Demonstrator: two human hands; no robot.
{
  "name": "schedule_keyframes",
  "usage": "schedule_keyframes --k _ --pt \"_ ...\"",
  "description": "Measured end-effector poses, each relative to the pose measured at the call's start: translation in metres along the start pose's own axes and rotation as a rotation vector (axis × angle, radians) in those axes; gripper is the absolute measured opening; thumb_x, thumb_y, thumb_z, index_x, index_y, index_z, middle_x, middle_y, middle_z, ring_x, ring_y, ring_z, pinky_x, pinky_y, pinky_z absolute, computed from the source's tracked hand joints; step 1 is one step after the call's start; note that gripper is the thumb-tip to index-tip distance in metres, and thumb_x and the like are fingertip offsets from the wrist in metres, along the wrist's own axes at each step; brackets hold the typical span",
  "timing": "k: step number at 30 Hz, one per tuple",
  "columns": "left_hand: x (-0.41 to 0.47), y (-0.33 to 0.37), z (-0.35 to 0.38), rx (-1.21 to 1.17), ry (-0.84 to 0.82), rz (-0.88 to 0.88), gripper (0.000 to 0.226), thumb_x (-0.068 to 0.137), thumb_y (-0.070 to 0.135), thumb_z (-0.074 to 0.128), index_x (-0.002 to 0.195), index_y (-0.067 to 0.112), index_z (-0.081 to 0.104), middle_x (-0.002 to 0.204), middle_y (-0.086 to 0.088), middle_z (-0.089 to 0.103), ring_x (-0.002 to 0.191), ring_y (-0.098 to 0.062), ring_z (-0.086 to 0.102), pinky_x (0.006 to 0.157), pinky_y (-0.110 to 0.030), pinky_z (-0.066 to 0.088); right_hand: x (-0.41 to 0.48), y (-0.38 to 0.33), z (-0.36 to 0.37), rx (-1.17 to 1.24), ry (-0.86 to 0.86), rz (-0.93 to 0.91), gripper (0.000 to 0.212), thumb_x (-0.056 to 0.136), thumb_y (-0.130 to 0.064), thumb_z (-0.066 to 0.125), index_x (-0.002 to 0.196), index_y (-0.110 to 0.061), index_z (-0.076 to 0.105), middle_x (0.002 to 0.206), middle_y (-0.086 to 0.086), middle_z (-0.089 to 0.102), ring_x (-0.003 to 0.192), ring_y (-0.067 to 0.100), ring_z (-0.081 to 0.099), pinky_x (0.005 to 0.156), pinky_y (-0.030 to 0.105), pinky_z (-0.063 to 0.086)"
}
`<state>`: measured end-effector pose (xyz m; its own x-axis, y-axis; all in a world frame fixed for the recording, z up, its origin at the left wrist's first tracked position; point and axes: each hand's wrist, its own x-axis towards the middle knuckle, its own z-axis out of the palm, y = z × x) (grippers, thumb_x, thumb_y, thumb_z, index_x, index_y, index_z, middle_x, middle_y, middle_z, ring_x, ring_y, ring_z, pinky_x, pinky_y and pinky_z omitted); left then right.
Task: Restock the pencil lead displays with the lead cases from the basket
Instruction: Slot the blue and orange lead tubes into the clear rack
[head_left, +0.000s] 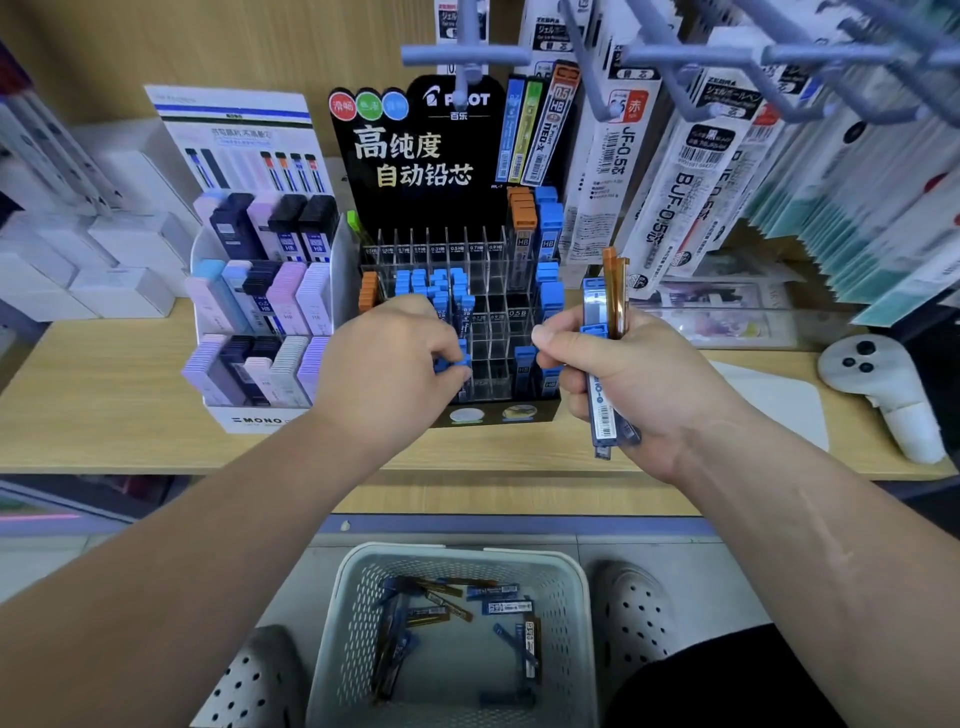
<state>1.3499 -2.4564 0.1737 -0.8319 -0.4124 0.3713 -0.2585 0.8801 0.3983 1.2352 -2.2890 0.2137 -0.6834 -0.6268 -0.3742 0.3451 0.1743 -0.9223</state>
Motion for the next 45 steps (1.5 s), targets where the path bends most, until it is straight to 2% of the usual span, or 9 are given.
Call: schedule_keyframes --k 5,15,18,23,27,31,35,41,45 --pt "0.004 0.004 0.002 0.097 -0.006 -0.055 0.018 0.075 0.029 0.082 0.077 0.019 0.068 0.072 0.012 0.046 0.070 -0.014 0.051 0.059 -0.026 0.032 0.001 0.002 -0.001 -0.018 -0.012 -0.008 0.011 0.086 -0.014 0.078 0.089 -0.015 0.067 0.073 0.003 0.065 0.054 0.010 0.049 0.047 0.023 0.042" --pt "0.004 0.004 -0.003 0.034 -0.028 -0.073 0.034 0.074 0.037 0.084 0.066 0.021 0.055 0.060 0.015 0.043 0.064 -0.013 0.051 0.053 -0.027 0.034 0.002 0.003 0.004 0.179 0.021 0.059 0.021 0.086 -0.024 0.079 0.086 -0.020 0.058 0.068 0.001 0.051 0.054 0.012 0.045 0.045 0.022 0.039" --pt "0.001 0.024 -0.011 -0.234 -0.038 -0.153 0.033 0.079 0.039 0.080 0.062 0.021 0.058 0.054 0.008 0.053 0.055 -0.009 0.052 0.052 -0.029 0.045 0.002 0.004 0.009 0.195 0.043 0.030 0.020 0.087 -0.029 0.078 0.089 -0.020 0.060 0.067 -0.002 0.052 0.053 0.011 0.045 0.048 0.024 0.039" --pt "-0.013 0.070 -0.018 -0.830 -0.359 -0.441 0.022 0.077 0.032 0.083 0.068 0.015 0.071 0.056 -0.004 0.063 0.048 -0.012 0.049 0.052 -0.025 0.041 -0.001 0.007 0.018 0.174 0.116 -0.014 0.025 0.084 -0.038 0.080 0.091 -0.022 0.062 0.064 -0.012 0.061 0.058 0.008 0.057 0.051 0.026 0.047" --pt "-0.018 0.074 -0.014 -0.973 -0.380 -0.581 0.012 0.079 0.013 0.081 0.077 0.008 0.070 0.056 -0.007 0.063 0.047 -0.015 0.053 0.043 -0.021 0.038 -0.005 0.007 0.020 0.109 0.116 -0.017 0.028 0.080 -0.042 0.082 0.090 -0.024 0.064 0.067 -0.015 0.062 0.067 0.011 0.057 0.050 0.026 0.046" --pt "-0.016 0.066 -0.014 -1.050 -0.325 -0.661 0.011 0.081 0.007 0.078 0.083 0.004 0.068 0.064 -0.011 0.067 0.051 -0.015 0.058 0.044 -0.026 0.043 -0.006 0.003 0.014 0.123 0.082 -0.032 0.036 0.079 -0.029 0.084 0.096 -0.014 0.056 0.061 -0.004 0.047 0.048 0.010 0.042 0.041 0.021 0.034" --pt "-0.014 0.057 -0.017 -1.069 -0.289 -0.664 0.015 0.080 0.004 0.079 0.086 0.007 0.067 0.066 -0.010 0.067 0.054 -0.019 0.061 0.049 -0.029 0.047 -0.001 -0.001 0.004 0.149 0.045 -0.014 0.027 0.083 -0.013 0.081 0.097 -0.014 0.058 0.060 -0.006 0.043 0.050 0.009 0.033 0.043 0.021 0.026" --pt "-0.007 0.053 -0.022 -0.994 -0.402 -0.475 0.066 0.084 -0.001 0.074 0.135 0.033 0.049 0.064 -0.011 0.064 0.058 -0.022 0.064 0.053 -0.028 0.049 -0.001 0.002 0.001 0.068 -0.054 0.060 0.018 0.087 -0.011 0.076 0.101 -0.010 0.064 0.058 -0.008 0.052 0.050 0.007 0.039 0.041 0.019 0.029" --pt "0.003 0.049 -0.022 -0.856 -0.281 -0.414 0.036 0.093 0.008 0.065 0.120 0.031 0.057 0.067 -0.014 0.066 0.052 -0.013 0.062 0.053 -0.025 0.048 -0.001 0.003 0.002 0.066 -0.062 0.056 0.011 0.089 -0.008 0.073 0.095 -0.011 0.065 0.057 -0.008 0.051 0.051 0.008 0.038 0.041 0.019 0.028"
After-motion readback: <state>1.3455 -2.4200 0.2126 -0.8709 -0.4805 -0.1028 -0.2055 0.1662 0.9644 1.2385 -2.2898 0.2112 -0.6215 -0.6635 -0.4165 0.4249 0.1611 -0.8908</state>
